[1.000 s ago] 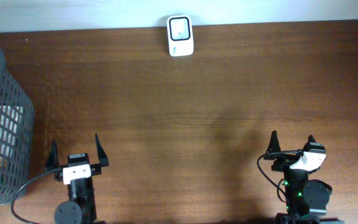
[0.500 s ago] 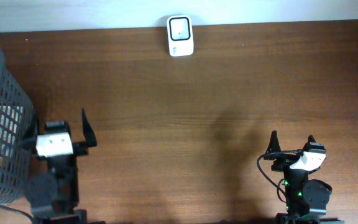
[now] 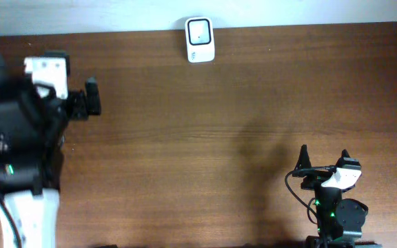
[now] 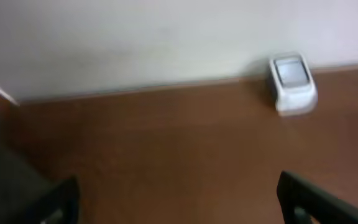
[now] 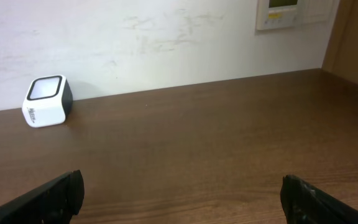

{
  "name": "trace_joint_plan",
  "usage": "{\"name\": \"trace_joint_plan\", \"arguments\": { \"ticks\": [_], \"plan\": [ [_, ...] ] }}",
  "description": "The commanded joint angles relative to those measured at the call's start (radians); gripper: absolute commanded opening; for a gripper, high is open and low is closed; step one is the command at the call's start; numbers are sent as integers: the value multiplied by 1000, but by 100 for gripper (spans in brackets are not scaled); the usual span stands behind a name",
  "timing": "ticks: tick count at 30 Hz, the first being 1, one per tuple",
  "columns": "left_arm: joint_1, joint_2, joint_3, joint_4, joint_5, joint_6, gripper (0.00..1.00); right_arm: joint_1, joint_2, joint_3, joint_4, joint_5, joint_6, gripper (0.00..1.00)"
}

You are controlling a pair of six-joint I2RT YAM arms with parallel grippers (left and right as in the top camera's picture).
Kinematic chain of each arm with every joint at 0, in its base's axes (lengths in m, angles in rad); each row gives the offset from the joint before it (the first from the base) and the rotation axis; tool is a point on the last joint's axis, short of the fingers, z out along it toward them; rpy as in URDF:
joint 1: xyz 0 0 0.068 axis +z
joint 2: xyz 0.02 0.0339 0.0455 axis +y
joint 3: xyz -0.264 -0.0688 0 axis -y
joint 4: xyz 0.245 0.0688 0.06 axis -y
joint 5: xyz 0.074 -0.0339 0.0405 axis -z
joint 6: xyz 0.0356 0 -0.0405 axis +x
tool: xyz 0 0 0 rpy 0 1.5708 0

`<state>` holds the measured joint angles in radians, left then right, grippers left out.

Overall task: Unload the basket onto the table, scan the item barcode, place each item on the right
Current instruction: 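Move left gripper into the grey basket toward the green bottle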

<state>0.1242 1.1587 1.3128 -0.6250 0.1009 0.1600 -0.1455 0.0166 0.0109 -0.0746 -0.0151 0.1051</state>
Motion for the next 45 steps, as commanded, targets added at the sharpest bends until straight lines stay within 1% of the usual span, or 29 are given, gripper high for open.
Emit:
{"name": "trace_joint_plan", "arguments": {
  "ticks": [1,2,5,8,9,12,14,17,20,24,27,30,36,42,45],
  "plan": [
    [-5,198,240,-212,166,-13,99,-5,-2,-5,-5,12,0,98],
    [-5,275,319,-311,183,-13,99,-5,-2,-5,-5,12,0,98],
    [-5,341,353,-402,188,-12,99,-5,-2,-5,-5,12,0,98],
    [-6,398,353,-425,229,-24,99,-5,-2,-5,-5,12,0,98],
    [-6,418,353,-458,220,-24,99,-5,-2,-5,-5,12,0,98],
    [-6,473,353,-452,218,-24,99,-5,-2,-5,-5,12,-1,98],
    [-5,480,359,-437,215,-33,99,-5,-2,-5,-5,12,0,98],
    [26,480,466,-471,145,-142,99,-5,-2,-5,-5,12,0,98],
    [81,480,610,-537,91,-202,99,-5,-2,-5,-5,12,0,98],
    [203,480,842,-628,69,-292,99,-5,-2,-5,-5,12,0,98],
    [295,480,916,-668,-18,-381,99,-5,-2,-5,-5,12,0,99],
    [414,480,927,-711,-145,-483,99,-5,-2,-5,-5,12,0,98],
    [599,509,924,-823,-154,-596,99,-5,-2,-5,-5,12,0,98],
    [730,560,845,-869,-154,-606,99,-5,-2,-5,-5,12,0,98],
    [791,594,748,-856,-154,-616,99,-5,-2,-5,-5,12,0,98]
  ]
}}
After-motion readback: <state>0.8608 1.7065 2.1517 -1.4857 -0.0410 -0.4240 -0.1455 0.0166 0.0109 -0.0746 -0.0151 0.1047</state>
